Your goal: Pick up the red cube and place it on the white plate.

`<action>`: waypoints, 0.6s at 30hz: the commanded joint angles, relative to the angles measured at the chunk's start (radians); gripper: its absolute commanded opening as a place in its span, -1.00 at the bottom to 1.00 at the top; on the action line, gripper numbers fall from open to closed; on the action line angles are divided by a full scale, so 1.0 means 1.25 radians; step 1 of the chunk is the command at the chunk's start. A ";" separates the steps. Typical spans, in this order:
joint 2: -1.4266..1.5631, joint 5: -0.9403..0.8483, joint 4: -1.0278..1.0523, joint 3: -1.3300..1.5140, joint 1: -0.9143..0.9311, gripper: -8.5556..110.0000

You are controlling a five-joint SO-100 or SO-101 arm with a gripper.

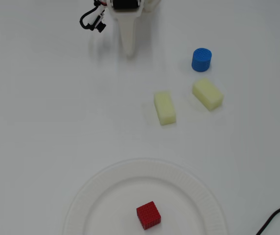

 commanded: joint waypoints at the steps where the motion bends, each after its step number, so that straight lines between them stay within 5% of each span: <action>1: 0.006 -0.005 0.005 0.002 0.005 -0.86; 18: 0.006 0.001 0.005 0.002 0.006 -0.84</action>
